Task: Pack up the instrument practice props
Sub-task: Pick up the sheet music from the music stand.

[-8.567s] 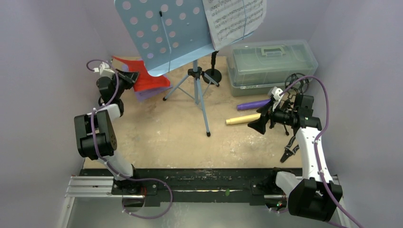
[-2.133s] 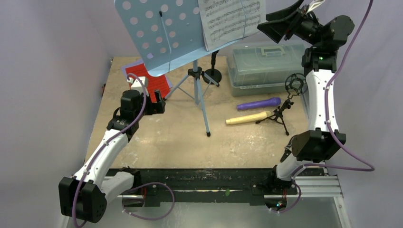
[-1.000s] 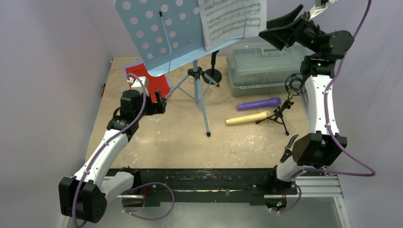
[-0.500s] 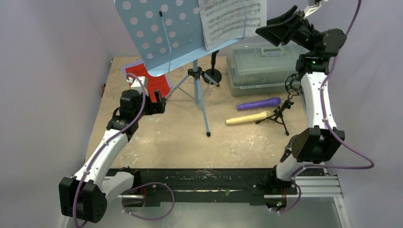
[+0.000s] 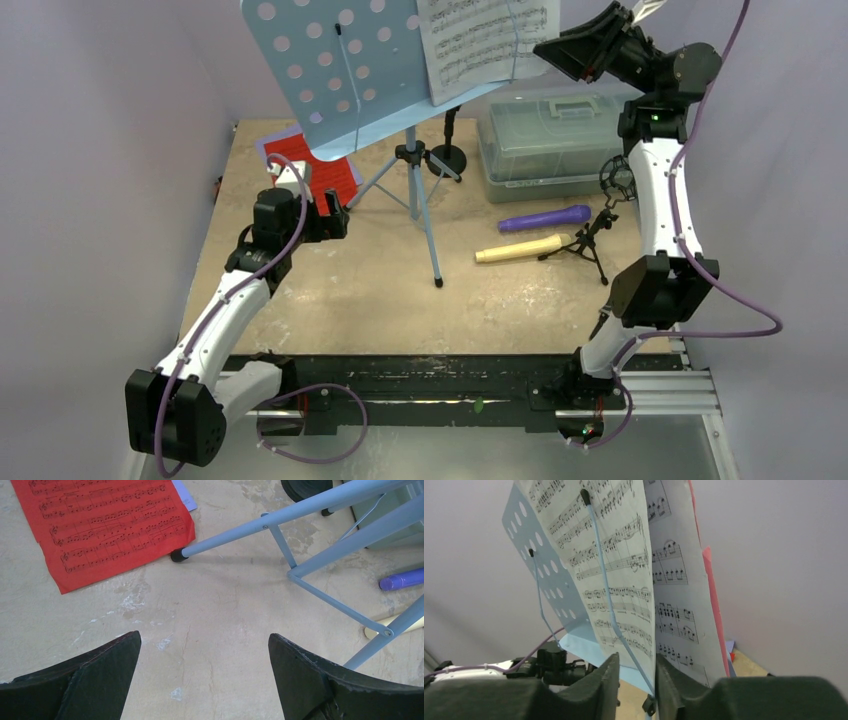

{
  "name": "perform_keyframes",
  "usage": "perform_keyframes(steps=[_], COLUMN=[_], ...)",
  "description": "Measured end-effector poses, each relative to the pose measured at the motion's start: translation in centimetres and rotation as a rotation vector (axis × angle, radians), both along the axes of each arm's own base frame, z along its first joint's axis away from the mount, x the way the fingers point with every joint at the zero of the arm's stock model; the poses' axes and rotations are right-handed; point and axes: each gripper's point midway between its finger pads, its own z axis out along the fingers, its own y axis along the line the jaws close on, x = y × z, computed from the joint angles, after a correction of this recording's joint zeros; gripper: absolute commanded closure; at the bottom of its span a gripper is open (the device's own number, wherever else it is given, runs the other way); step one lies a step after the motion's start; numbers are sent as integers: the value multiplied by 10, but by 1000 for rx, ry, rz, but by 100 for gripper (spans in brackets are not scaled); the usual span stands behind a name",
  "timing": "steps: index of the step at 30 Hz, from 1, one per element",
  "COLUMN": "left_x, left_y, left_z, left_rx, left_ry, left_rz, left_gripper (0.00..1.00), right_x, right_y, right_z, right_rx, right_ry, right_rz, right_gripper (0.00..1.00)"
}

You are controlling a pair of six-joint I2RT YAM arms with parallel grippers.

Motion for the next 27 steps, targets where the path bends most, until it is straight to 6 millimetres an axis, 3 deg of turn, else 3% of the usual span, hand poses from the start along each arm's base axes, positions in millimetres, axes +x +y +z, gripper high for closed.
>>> perform_keyframes(steps=[3, 4, 5, 13, 18, 21, 27], left_x=[0, 0, 0, 1, 1, 1, 1], left_y=[0, 0, 1, 2, 2, 2, 1], left_z=[0, 0, 0, -1, -1, -1, -1], left_rx=[0, 0, 0, 1, 1, 0, -1], left_ry=[0, 0, 0, 3, 3, 3, 3], left_rz=[1, 1, 2, 6, 6, 6, 3], left_gripper=[1, 1, 1, 1, 1, 1, 1], right_x=[-3, -4, -4, -12, -23, -29, -39], right_y=[0, 0, 0, -2, -8, -21, -66], right_z=[8, 11, 14, 42, 73, 91, 120], right_rx=[-8, -11, -14, -60, -102, -108, -98], right_ry=[-32, -45, -56, -170, -294, -347, -400], right_rz=[-6, -8, -12, -68, -149, -222, -408], right_gripper=[87, 97, 100, 100, 100, 100, 100])
